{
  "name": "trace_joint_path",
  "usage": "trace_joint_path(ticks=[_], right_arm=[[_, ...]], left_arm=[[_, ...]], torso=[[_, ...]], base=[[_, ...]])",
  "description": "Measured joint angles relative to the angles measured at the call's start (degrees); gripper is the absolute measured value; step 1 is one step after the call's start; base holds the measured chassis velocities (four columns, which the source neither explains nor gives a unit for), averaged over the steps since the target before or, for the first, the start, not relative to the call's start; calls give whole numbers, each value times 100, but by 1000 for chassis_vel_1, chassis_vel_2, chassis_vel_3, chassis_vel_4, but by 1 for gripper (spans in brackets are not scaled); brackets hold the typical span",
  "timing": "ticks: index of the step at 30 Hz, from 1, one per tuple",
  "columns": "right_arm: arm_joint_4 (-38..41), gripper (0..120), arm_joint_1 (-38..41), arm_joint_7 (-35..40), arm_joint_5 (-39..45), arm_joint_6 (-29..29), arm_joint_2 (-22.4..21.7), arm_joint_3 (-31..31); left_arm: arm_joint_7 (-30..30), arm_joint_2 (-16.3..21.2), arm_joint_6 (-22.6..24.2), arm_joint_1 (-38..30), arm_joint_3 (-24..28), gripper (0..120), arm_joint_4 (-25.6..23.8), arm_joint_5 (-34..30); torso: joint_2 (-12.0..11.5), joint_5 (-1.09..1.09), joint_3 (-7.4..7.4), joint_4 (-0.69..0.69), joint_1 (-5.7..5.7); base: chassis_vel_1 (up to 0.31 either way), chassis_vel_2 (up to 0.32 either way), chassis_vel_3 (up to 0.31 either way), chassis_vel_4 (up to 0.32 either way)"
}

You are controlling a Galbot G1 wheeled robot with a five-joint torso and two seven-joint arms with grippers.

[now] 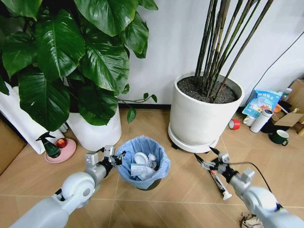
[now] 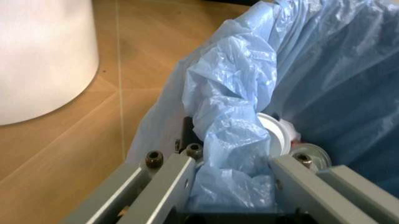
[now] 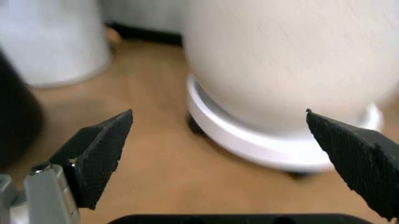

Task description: Pick up the trash bin and place the garbage on the floor into it.

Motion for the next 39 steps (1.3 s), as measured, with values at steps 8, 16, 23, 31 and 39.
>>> trace_joint_path(ticks=[8, 16, 23, 31, 39], right_arm=[[-858, 100, 155, 353, -424, -104, 304, 54], [-1809, 100, 556, 341, -466, -56, 526, -131], [-3083, 91, 1213, 111, -371, -81, 778, -313], [-3678, 61, 1610, -120, -315, -89, 982, -405], [-3877, 34, 1690, -170, -335, -92, 1009, -419]], left_arm=[[-13, 28, -11, 48, -65, 1, -72, 2], [-56, 11, -11, 20, -64, 1, -90, -11], [-72, 91, -8, 28, -85, 1, -118, -48], [-89, 94, -2, 18, -85, 1, -118, -80], [-91, 124, -1, 10, -94, 1, -123, -104]], torso=[[0, 0, 1, -1, 0], [0, 0, 1, -1, 1], [0, 0, 1, -2, 1], [0, 0, 1, -1, 1], [0, -1, 1, -2, 1]], base=[[0, 0, 0, 0], [0, 0, 0, 0], [0, 0, 0, 0], [0, 0, 0, 0], [0, 0, 0, 0]])
